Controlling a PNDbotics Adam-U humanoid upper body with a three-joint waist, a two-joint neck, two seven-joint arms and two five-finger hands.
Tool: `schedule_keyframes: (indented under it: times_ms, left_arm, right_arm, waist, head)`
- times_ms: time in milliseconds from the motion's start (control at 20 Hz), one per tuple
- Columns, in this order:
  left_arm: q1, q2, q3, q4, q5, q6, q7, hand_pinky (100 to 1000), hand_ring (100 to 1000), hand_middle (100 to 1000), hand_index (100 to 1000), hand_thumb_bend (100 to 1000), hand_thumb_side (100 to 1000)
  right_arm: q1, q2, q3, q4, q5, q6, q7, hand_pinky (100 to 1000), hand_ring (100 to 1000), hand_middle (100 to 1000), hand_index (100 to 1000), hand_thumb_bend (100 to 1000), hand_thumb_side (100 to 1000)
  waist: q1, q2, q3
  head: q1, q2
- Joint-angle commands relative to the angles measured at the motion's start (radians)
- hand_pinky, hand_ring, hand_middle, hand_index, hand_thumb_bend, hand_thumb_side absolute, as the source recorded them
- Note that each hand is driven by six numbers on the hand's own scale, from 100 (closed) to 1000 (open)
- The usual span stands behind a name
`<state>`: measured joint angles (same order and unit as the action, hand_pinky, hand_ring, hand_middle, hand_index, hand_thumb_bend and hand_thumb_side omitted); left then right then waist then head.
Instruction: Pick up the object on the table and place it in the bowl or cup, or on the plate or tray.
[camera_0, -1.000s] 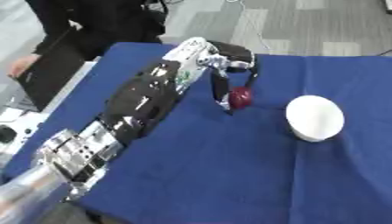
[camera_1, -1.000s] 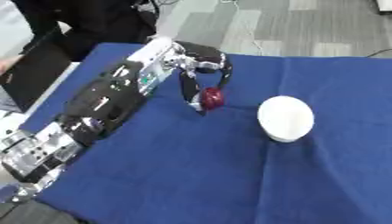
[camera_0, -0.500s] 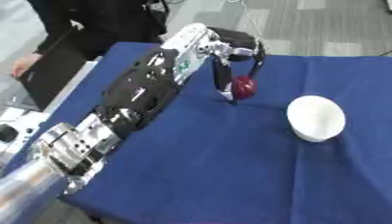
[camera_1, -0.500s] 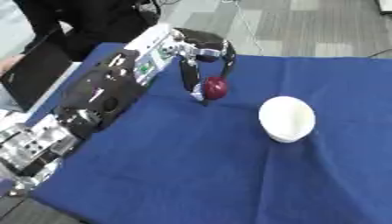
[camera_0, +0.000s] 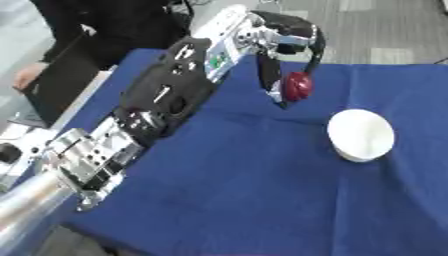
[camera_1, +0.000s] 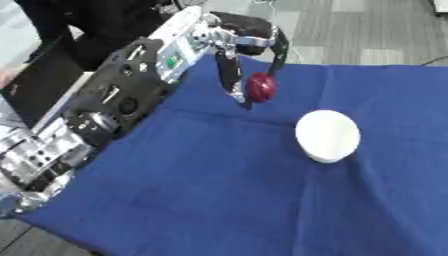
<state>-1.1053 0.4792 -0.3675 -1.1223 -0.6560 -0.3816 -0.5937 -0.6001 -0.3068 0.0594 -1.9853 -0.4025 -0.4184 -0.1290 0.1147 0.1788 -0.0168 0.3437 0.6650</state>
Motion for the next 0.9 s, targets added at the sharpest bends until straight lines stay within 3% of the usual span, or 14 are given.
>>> schedule_keyframes:
  times_ms: [50,900]
  left_arm:
    - [-0.036,0.003,-0.001,-0.020,0.020,0.001,-0.003,100,100,132,332,444,138]
    - [-0.072,-0.053,-0.017,-0.005,0.065,-0.006,0.002,100,100,129,338,389,161]
  right_arm:
    - [-0.016,-0.008,0.001,-0.015,-0.003,0.003,0.004,352,433,469,635,100,867]
    - [-0.034,0.002,0.013,-0.015,-0.020,0.015,0.021,355,434,470,635,100,868]
  waist:
    - [-0.001,-0.021,-0.003]
    - [0.015,-0.016,-0.033]
  head:
    - [0.009,0.000]
    - [0.013,-0.002]
